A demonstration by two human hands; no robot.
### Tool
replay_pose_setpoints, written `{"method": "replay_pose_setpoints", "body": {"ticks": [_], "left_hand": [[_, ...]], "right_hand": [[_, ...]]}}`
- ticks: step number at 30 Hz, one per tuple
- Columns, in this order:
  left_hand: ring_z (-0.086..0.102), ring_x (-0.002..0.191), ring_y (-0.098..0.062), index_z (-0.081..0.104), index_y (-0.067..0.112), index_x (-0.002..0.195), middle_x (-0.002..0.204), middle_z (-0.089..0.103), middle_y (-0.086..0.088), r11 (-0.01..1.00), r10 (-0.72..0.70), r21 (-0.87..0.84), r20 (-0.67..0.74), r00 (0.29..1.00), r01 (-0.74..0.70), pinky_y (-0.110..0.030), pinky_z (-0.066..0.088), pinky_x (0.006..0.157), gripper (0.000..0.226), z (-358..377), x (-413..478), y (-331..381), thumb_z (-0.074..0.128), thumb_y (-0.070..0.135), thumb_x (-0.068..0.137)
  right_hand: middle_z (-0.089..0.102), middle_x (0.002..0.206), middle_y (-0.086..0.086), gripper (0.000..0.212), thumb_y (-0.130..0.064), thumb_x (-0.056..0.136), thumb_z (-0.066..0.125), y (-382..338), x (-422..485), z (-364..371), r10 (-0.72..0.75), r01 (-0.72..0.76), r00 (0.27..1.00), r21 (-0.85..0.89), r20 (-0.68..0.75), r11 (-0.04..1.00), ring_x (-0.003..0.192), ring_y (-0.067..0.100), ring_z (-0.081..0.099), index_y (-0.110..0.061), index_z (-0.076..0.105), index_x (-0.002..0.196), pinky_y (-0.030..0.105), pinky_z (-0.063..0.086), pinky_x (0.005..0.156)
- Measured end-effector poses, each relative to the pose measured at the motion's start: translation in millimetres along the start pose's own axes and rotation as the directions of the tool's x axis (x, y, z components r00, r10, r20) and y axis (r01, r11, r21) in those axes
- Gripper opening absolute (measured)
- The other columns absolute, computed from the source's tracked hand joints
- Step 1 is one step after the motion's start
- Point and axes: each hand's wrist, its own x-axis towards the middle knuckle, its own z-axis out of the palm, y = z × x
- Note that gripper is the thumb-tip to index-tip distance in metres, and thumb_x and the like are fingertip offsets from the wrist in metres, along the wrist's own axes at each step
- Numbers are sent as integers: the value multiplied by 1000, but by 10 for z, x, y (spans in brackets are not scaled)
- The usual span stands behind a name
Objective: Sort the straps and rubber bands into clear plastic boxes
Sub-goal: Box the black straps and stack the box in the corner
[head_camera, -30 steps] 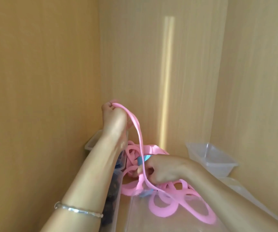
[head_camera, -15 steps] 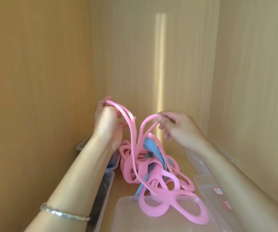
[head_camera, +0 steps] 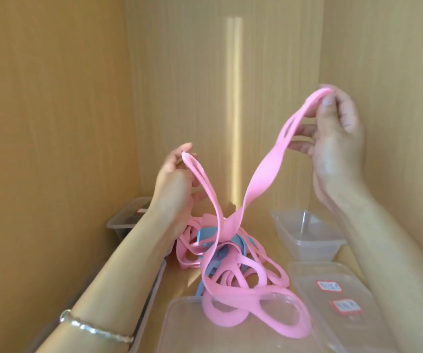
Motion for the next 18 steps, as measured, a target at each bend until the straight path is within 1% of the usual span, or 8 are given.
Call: {"method": "replay_pose_setpoints", "body": {"ticks": [1, 3, 5, 7, 9, 12, 15, 18], "left_hand": [[48, 61, -9, 56, 23, 123, 89, 56, 3, 1000, 2, 15, 20, 1000, -2, -25, 49, 53, 51, 3, -4, -6, 30, -11, 93], [52, 68, -9, 56, 26, 122, 100, 59, 4, 999, 13, 42, 55, 998, -15, -27, 50, 56, 55, 7, -13, -14, 30, -12, 92], [56, 76, -11, 56, 28, 119, 106, 59, 4, 997, 30, 69, 90, 995, -36, -31, 50, 63, 59, 17, -25, -18, 29, -15, 89], [57, 74, -12, 57, 27, 116, 96, 59, 3, 994, 56, 87, 149, 987, -70, -30, 50, 63, 61, 35, -43, -28, 32, -19, 85], [57, 68, -15, 58, 26, 114, 88, 60, 0, 988, 71, 119, 210, 975, -98, -25, 49, 55, 61, 72, -70, -45, 36, -21, 82], [62, 75, -21, 59, 22, 116, 90, 66, -5, 983, 70, 146, 270, 960, -112, -24, 52, 55, 59, 126, -109, -66, 37, -21, 82], [64, 76, -18, 60, 21, 118, 92, 67, -3, 986, 68, 128, 288, 955, -109, -26, 54, 62, 57, 139, -129, -54, 39, -19, 83], [66, 82, -18, 63, 25, 115, 95, 71, -1, 991, 55, 102, 278, 959, -86, -32, 54, 72, 50, 128, -147, -39, 37, -8, 88]], "right_hand": [[54, 83, -5, 16, -23, 104, 39, -17, -7, -5, 4, -4, 1000, 9, 21, 1000, 60, 12, 59, -24, 55, 104, 24, 49, 52], [56, 77, -6, 18, -21, 103, 42, -1, -54, 15, 70, -65, 988, -42, 138, 997, 57, 9, 58, -25, 58, 97, 23, 49, 54], [58, 74, -6, 21, -20, 102, 44, 74, -132, 55, 179, -117, 932, -205, 315, 972, 57, 6, 59, -28, 60, 91, 25, 50, 60], [61, 77, -6, 20, -22, 101, 46, 167, -218, 98, 279, -111, 843, -359, 461, 927, 61, 3, 61, -31, 62, 91, 24, 50, 65], [62, 80, -9, 19, -25, 100, 47, 228, -283, 136, 329, -79, 774, -433, 541, 898, 67, 3, 63, -34, 62, 95, 25, 51, 70], [65, 85, -9, 20, -27, 101, 46, 231, -304, 137, 365, -79, 725, -455, 584, 887, 74, 5, 64, -37, 62, 98, 28, 51, 77], [65, 85, -9, 19, -27, 101, 47, 214, -262, 73, 370, -93, 732, -454, 572, 886, 77, 6, 64, -36, 64, 98, 31, 51, 80], [67, 86, -8, 17, -28, 100, 48, 217, -248, 38, 376, -88, 739, -473, 559, 877, 77, 6, 65, -35, 64, 97, 34, 52, 83]]}}
